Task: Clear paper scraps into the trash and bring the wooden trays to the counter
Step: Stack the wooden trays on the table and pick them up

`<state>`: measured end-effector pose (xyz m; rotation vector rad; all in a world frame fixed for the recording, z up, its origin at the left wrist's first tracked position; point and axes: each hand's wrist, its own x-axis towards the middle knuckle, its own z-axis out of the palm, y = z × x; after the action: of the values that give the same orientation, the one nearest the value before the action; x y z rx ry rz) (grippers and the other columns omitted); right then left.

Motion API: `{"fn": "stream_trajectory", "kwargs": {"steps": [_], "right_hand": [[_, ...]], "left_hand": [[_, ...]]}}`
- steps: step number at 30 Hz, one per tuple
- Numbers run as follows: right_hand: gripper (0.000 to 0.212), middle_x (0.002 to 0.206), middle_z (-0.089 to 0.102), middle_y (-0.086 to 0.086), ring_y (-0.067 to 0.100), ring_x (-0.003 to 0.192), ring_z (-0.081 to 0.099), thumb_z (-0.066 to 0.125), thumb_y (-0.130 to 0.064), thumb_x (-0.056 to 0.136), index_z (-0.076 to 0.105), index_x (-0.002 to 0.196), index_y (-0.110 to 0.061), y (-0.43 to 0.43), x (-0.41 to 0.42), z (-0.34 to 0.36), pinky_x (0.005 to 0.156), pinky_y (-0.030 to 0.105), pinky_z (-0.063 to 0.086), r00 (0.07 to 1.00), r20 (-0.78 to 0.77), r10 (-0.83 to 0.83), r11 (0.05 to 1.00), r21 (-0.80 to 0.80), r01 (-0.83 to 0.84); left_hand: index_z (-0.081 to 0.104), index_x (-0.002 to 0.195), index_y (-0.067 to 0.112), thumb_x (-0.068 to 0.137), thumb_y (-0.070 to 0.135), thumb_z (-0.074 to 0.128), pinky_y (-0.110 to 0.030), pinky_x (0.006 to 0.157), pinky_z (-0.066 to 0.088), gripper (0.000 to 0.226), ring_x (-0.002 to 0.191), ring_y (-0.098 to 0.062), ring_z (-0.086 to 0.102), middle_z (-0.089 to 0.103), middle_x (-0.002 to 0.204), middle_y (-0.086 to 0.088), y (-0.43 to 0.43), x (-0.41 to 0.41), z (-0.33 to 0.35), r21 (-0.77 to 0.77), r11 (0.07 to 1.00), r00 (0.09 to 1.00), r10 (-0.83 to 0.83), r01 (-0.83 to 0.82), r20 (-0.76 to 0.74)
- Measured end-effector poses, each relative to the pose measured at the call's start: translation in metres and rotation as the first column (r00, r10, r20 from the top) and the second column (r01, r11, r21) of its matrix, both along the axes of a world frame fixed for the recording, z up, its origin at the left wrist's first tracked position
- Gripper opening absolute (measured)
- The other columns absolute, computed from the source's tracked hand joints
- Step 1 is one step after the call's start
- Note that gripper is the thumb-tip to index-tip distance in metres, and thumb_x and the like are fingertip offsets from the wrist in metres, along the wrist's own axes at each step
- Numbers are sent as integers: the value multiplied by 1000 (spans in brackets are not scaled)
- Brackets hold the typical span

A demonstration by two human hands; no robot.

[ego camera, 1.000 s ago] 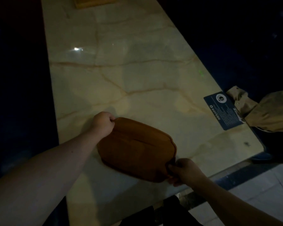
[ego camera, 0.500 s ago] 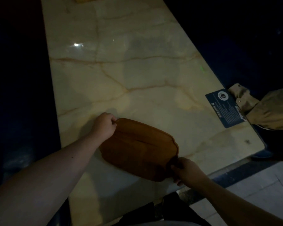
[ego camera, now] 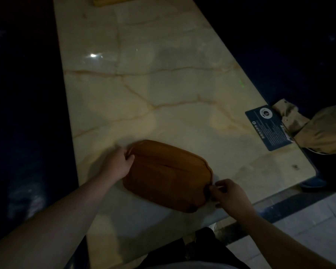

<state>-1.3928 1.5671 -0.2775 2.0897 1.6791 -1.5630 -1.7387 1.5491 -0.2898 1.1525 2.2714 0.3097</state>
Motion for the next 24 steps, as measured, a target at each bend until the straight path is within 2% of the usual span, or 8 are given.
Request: {"fn": "stream_trajectory", "kwargs": {"steps": [3,6,11,14,17,19,22,24], "right_hand": [[45,99,69,8,24,78,72,66,-38,87,57,120,-9,0,-8,-3,77,48,60,993,-47,-113,994,-6,113],[58,114,67,17,31,94,69,69,-39,84,51,128,-6,-3,-23,-3,83,48,57,992,-23,-121,991,55,122],[51,119,61,16,33,103,64,67,-30,88,46,128,-6,-2,-27,8,90,49,54,970,-131,-206,979,-23,204],[48,116,59,14,31,100,63,64,-28,91,41,130,-12,4,-19,21,80,42,55,953,-214,-214,977,-45,210],[47,113,62,12,28,95,63,63,-29,91,44,130,-11,17,-9,29,63,31,49,958,-248,-144,987,28,156],[44,107,63,7,26,91,64,63,-31,91,47,128,-13,30,-3,37,62,33,50,961,-258,-95,989,86,121],[40,107,63,7,27,90,64,61,-32,91,50,126,-15,53,7,49,68,43,54,947,-317,-47,985,144,97],[38,107,63,9,28,88,65,60,-31,92,51,125,-15,71,12,58,66,43,54,929,-369,7,985,165,58]], "left_hand": [[62,94,1,90,32,56,-40,74,49,32,90,-39,63,67,95,-25,-12,3,-4,-27,999,1000,29,-29,13],[60,99,-1,91,30,54,-40,79,48,33,95,-39,62,65,100,-27,-13,7,-6,-24,995,991,102,-100,87],[61,99,-5,91,28,56,-36,73,45,35,95,-38,63,66,103,-27,-22,11,2,-73,976,951,218,-207,220],[60,106,-1,90,29,56,-35,78,45,35,101,-36,62,65,107,-22,-37,17,13,-45,961,930,276,-273,245],[60,112,3,92,29,54,-37,87,48,34,103,-32,60,64,111,-17,-48,25,32,-5,943,907,321,-332,275],[60,113,4,93,28,53,-37,85,49,31,99,-30,61,65,109,-14,-53,33,45,16,930,884,344,-368,318],[61,112,7,92,27,54,-32,73,48,29,92,-25,61,65,106,-12,-58,45,62,48,914,869,366,-403,332],[61,114,7,91,29,55,-35,77,50,32,94,-24,62,65,108,-11,-62,59,74,80,889,853,402,-450,333]]}}
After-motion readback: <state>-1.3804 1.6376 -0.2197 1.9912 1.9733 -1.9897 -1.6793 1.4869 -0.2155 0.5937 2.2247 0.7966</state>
